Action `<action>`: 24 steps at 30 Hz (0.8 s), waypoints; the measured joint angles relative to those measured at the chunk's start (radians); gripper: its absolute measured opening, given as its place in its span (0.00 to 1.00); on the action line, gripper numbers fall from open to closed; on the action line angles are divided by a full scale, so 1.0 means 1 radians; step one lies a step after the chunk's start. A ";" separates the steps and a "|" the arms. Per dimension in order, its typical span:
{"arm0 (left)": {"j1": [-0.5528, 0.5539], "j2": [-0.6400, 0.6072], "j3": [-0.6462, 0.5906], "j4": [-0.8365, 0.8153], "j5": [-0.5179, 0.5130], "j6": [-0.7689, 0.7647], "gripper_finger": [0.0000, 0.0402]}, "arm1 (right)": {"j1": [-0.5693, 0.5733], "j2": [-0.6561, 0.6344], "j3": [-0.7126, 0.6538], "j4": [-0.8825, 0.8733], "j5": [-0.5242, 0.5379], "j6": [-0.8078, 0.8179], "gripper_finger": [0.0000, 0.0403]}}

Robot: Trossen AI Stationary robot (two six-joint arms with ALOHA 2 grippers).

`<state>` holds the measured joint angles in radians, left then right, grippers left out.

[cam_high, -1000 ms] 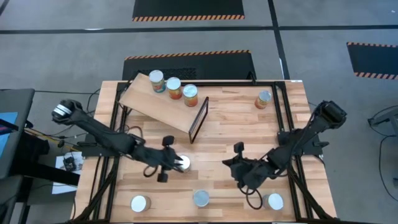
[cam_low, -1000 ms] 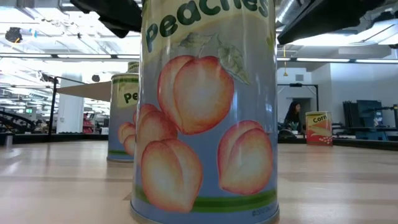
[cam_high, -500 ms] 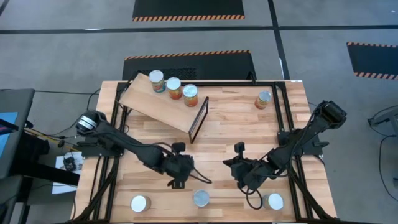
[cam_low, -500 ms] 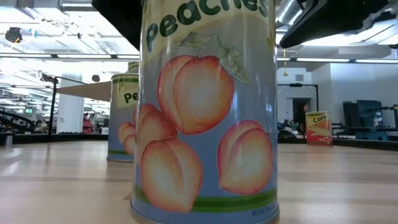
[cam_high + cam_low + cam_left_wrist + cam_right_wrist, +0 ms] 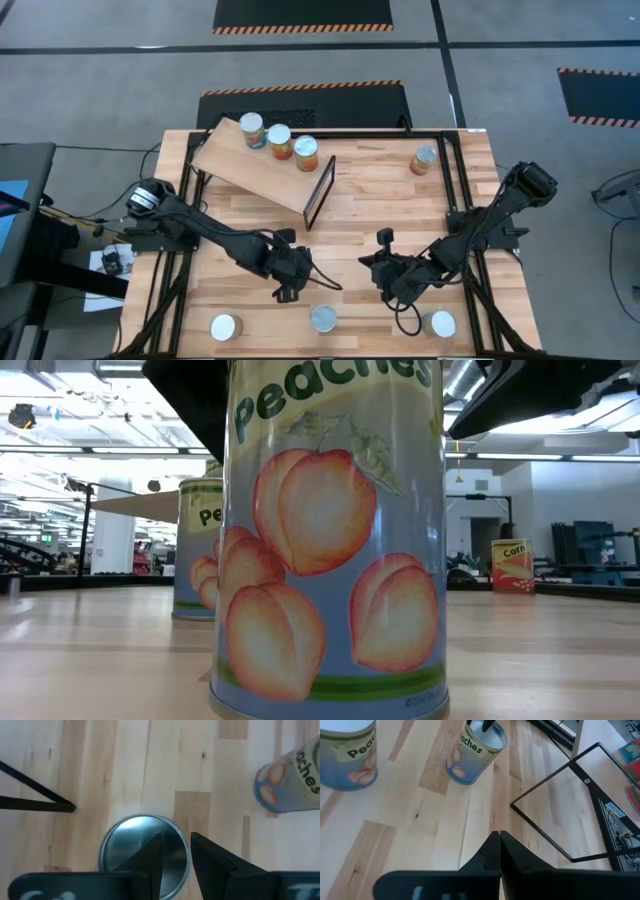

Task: Pick and place cans onto a shelf
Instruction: Put the top canned peaches on the shelf

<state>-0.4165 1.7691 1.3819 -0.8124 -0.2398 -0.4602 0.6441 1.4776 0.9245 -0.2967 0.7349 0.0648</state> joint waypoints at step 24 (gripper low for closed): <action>0.013 -0.001 -0.039 -0.006 0.008 0.091 0.10 | 0.000 0.000 0.001 -0.001 0.000 0.008 0.04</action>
<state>-0.4038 1.7678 1.3430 -0.8184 -0.2314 -0.3694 0.6441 1.4776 0.9253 -0.2981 0.7349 0.0723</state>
